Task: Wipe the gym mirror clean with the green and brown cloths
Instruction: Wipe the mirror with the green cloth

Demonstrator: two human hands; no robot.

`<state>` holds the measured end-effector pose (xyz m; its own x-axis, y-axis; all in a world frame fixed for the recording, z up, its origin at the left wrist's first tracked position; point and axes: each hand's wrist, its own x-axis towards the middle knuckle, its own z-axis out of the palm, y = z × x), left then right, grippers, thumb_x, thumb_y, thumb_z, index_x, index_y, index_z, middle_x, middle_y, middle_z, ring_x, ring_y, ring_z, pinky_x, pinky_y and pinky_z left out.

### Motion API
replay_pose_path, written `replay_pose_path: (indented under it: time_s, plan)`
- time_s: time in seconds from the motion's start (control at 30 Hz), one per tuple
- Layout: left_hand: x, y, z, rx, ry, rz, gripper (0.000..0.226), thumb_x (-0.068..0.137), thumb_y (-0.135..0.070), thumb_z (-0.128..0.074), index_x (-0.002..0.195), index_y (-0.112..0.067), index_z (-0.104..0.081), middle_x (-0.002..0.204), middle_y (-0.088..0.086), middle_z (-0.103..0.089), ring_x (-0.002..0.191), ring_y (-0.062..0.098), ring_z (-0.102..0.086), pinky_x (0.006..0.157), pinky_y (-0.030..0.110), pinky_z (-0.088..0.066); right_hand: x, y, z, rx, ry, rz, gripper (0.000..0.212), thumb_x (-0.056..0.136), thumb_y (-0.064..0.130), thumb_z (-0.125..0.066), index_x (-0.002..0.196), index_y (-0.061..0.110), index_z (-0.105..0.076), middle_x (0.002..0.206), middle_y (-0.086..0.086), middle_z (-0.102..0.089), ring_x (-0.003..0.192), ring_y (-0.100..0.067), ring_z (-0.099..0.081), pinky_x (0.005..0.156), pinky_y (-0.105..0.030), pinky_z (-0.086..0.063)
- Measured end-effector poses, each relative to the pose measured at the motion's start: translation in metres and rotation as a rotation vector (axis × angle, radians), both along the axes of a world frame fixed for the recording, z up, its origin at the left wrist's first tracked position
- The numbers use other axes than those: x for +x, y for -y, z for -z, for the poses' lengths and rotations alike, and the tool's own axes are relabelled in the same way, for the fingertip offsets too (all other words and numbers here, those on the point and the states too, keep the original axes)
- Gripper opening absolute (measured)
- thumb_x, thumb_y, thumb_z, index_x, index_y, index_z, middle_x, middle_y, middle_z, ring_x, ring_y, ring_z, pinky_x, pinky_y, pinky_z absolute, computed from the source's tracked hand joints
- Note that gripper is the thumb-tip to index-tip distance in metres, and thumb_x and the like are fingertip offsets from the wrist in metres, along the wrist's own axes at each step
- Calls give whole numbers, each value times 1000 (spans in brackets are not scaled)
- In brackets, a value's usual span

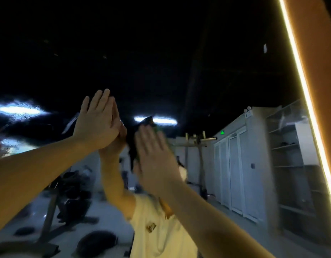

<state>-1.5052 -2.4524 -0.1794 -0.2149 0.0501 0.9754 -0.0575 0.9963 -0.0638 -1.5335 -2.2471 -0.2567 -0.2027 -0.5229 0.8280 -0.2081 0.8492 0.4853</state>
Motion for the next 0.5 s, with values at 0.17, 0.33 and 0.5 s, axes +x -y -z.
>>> replay_pose_path:
  time_s: [0.17, 0.33, 0.5]
  plan:
    - [12, -33, 43, -59, -21, 95, 62, 102, -33, -45, 155, -2, -38, 167, 16, -28, 154, 33, -25, 127, 49, -15, -1, -81, 19, 52, -41, 16, 72, 102, 45, -28, 163, 12, -9, 171, -10, -5, 157, -24, 8, 127, -45, 7]
    - [14, -47, 80, -191, 82, -45, 79, 97, -52, -25, 158, -3, -33, 167, 15, -28, 155, 30, -25, 128, 50, -18, 0, -157, -34, -448, -22, 165, 75, 105, 46, -25, 164, 6, 1, 172, -15, 6, 159, -29, 6, 129, -45, -1]
    - [16, -40, 102, -158, -6, -15, 72, 94, -44, -36, 152, -1, -42, 165, 17, -33, 154, 30, -29, 126, 53, -24, 4, -106, -29, -559, 0, 151, 76, 104, 48, -10, 160, 2, 13, 168, -21, 17, 157, -35, 14, 129, -51, -2]
